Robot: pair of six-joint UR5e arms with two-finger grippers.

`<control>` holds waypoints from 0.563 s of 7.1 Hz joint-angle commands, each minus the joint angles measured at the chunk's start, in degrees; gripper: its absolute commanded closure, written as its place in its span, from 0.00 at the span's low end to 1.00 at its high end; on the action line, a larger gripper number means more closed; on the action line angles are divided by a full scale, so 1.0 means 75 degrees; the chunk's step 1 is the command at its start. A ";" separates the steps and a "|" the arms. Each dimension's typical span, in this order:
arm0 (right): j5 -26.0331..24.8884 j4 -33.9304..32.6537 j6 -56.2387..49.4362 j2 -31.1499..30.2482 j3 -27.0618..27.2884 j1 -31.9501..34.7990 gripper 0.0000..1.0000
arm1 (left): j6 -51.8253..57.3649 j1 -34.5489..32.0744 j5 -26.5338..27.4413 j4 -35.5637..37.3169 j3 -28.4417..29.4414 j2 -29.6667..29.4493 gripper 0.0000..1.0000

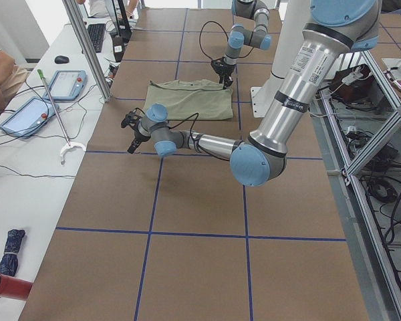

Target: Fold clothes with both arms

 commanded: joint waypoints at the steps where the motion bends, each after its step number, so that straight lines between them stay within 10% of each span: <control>1: -0.0031 -0.0074 -0.0002 -0.0029 0.0015 -0.0063 0.81 | 0.0000 0.0003 0.0000 0.0000 -0.0004 0.0011 0.00; 2: -0.0065 -0.0133 -0.0002 -0.0018 0.0038 -0.0039 1.00 | 0.0000 0.0003 0.0000 0.0000 0.0008 -0.0001 0.00; 4: -0.0066 -0.0284 0.0010 -0.0169 0.0341 0.0159 1.00 | 0.0000 0.0015 0.0000 0.0000 0.0008 -0.0001 0.00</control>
